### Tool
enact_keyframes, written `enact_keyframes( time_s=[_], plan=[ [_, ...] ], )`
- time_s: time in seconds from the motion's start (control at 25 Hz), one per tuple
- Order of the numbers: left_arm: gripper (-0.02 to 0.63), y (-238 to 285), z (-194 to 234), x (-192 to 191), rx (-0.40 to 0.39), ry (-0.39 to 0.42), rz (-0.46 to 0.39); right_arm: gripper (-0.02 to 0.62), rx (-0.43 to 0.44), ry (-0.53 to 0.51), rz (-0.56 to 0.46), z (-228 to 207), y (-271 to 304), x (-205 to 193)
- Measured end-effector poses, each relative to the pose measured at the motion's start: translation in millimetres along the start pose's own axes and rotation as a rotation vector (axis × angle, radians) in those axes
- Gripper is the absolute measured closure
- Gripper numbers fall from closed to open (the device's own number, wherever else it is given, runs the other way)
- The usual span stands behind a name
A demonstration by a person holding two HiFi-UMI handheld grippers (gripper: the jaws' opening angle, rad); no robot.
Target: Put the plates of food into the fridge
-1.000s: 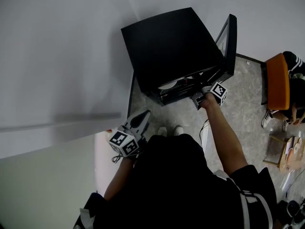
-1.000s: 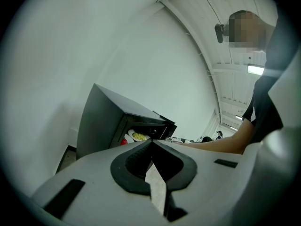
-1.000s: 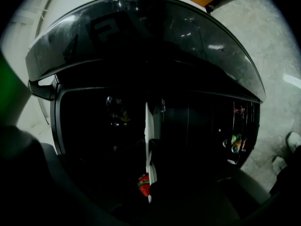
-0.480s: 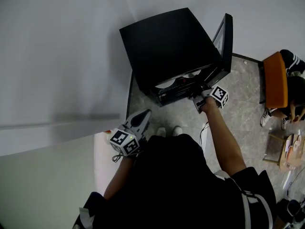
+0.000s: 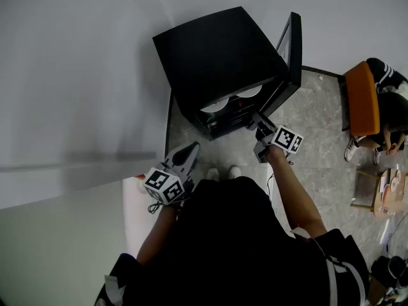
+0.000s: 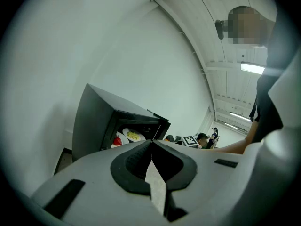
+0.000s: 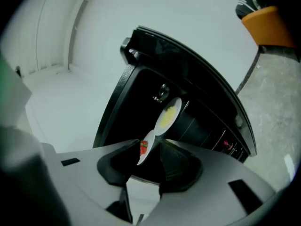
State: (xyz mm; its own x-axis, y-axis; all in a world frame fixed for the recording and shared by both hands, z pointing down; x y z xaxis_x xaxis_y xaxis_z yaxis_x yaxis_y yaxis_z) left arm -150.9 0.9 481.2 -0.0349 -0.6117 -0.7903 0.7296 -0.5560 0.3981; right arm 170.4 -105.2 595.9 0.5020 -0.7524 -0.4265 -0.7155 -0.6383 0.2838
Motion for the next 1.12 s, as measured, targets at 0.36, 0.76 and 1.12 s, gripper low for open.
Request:
enact_keyframes(
  time_s=[0.36, 0.76, 1.12],
  plan=[
    [0.583, -4, -7, -7, -0.036, 0.028, 0.009, 0.468, 0.004, -0.163, 0.084, 35, -16, -52],
    [0.584, -10, -9, -12, -0.06, 0.041, 0.025, 0.468, -0.045, -0.425, 0.003, 86, -43, -63],
    [0.583, -12, -10, -17, -0.086, 0.071, 0.032, 0.468, -0.103, -0.671, -0.062, 128, -58, -68]
  ],
)
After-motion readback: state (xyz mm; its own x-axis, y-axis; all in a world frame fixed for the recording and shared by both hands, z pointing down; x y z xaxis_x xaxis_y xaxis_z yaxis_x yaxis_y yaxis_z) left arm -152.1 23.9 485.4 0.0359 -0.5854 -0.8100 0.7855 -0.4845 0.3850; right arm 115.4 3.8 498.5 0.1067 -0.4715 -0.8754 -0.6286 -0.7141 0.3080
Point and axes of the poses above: the fingertips, and each gripper's own axes: y forward along the fingers, z to its left, x out of its top, the point moved 9 cm from there along -y, backward along the fingers, and after that the axes turned 11 degrees about z, right-handed, at the moved point
